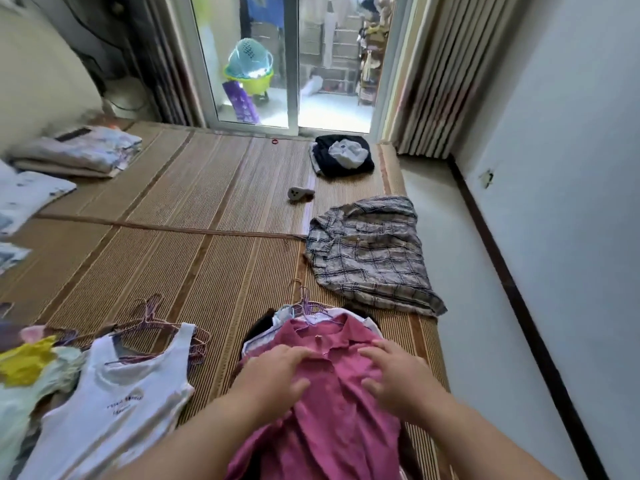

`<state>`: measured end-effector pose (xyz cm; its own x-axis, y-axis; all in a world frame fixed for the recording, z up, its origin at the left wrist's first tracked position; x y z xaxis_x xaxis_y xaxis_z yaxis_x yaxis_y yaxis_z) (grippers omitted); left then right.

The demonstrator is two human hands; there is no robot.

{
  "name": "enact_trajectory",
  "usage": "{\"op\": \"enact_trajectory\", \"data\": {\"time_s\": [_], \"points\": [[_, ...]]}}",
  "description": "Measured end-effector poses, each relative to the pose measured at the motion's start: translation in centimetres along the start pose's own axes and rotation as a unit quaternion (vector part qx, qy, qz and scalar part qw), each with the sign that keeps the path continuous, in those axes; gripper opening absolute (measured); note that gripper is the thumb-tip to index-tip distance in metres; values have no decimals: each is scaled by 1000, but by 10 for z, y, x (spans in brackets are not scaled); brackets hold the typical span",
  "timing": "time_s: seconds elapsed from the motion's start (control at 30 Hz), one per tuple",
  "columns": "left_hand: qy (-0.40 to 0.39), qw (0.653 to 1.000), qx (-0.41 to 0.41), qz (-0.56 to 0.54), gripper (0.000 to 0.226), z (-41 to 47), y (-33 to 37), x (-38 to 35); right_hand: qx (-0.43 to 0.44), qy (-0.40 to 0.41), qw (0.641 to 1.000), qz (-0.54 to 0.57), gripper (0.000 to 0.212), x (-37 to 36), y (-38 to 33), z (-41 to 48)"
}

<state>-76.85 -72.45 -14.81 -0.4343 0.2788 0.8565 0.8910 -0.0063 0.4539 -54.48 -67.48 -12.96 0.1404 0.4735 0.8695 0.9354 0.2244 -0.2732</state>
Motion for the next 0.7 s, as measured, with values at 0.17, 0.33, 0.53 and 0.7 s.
{"op": "enact_trajectory", "data": {"time_s": [0.17,0.33,0.53,0.7], "points": [[-1,998,62,2,53,34,-7,-24,17,-53,998,-27,60,-5,36,56],[-12,994,107,11,53,73,-56,-65,26,-57,998,-11,67,-50,59,127],[-31,989,140,32,58,130,-131,-139,29,-45,999,7,68,-124,75,228],[-5,988,140,60,76,176,-171,-188,31,-1,999,15,45,-164,91,297]]}}
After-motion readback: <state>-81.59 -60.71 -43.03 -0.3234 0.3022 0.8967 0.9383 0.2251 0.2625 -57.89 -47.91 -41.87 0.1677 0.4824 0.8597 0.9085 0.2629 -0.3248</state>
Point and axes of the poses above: each hand's wrist, its own z-axis towards the middle knuckle, its own x-axis out of the back of the hand, y = z × x, the point moved 1 cm from there along z, towards the middle knuckle, and after that the axes turned 3 degrees about -x, right-handed, at the moved point
